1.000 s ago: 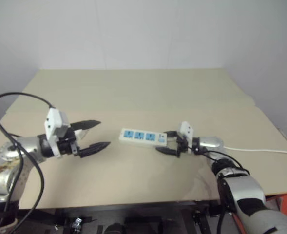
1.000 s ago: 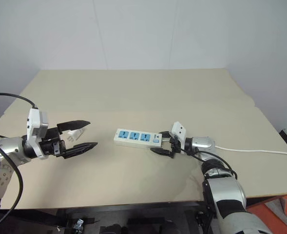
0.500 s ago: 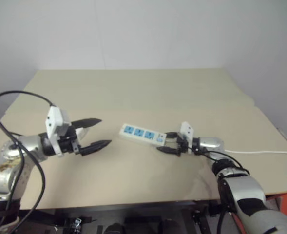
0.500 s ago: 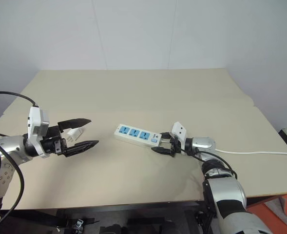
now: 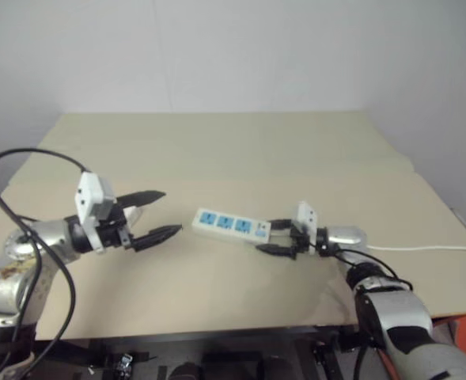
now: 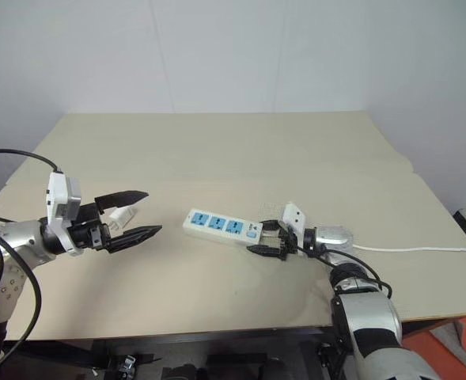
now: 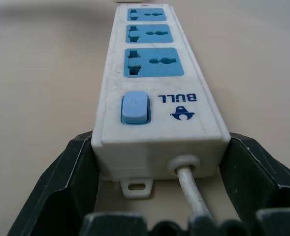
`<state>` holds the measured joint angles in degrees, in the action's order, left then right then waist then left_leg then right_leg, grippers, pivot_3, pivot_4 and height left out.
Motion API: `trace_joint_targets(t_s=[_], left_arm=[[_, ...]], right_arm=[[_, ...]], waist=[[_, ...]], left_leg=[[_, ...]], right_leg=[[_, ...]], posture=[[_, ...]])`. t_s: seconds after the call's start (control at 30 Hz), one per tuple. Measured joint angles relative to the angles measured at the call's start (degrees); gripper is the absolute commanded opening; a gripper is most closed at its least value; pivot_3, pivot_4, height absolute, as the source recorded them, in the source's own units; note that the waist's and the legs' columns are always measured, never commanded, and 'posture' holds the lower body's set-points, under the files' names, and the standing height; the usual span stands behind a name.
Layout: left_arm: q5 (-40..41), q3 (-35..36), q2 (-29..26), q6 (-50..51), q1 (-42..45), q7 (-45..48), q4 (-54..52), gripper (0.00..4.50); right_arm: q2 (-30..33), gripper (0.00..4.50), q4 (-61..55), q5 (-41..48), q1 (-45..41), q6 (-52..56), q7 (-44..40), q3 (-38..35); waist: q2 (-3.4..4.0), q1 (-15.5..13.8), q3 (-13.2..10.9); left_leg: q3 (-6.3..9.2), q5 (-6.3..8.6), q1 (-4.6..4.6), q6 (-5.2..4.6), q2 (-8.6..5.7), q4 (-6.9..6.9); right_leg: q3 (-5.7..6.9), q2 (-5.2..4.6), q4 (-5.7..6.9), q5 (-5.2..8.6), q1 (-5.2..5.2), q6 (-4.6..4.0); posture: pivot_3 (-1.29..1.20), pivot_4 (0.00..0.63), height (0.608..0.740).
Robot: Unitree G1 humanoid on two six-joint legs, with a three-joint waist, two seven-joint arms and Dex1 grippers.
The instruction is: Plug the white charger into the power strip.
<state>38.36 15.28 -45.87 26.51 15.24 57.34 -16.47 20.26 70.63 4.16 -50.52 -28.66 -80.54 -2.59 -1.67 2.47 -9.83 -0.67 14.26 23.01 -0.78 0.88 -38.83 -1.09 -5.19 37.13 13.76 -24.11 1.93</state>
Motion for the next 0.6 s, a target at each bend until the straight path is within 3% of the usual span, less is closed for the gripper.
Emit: trace_joint_targets(t_s=[0.17,0.33,0.47,0.6], left_arm=[[-0.6,0.1,-1.6,-0.1,1.5,0.5,2.1,4.50],[-6.3,-1.4,-4.3,0.4,5.4,-2.3,5.2,4.50],[-17.7,-11.3,-6.6,11.4,16.1,-13.1,9.2,4.50],[-21.8,-20.0,-7.0,21.8,31.1,-11.6,21.9,4.50]], right_arm=[[0.3,3.41,-1.9,1.9,2.1,-1.2,-7.2,-0.3],[0.1,3.41,-2.9,2.9,3.2,-2.7,-8.0,-0.3],[-0.2,3.41,-3.1,2.8,3.7,-4.1,-7.8,-0.1],[-0.5,3.41,-3.1,2.6,3.6,-4.5,-7.5,0.2]], waist=[[0.00,0.0,0.0],[0.00,0.0,0.0],[-0.01,-0.1,0.0],[-0.01,0.1,0.0]], left_leg=[[0.01,0.00,-0.02,0.01,0.00,0.00],[0.01,0.00,-0.04,0.01,-0.01,0.02],[0.08,-0.02,-0.04,0.04,-0.07,-0.03],[0.08,-0.07,-0.06,0.10,-0.05,-0.01]], right_leg=[[0.01,0.02,-0.01,0.00,-0.01,0.00],[0.01,0.02,0.00,0.00,-0.01,0.00],[0.05,0.03,0.01,-0.02,0.07,0.04],[0.08,0.15,0.12,-0.04,0.07,0.05]], posture=[[0.00,0.150,0.740],[0.00,0.150,0.740],[0.00,0.150,0.740],[0.00,0.150,0.740]])
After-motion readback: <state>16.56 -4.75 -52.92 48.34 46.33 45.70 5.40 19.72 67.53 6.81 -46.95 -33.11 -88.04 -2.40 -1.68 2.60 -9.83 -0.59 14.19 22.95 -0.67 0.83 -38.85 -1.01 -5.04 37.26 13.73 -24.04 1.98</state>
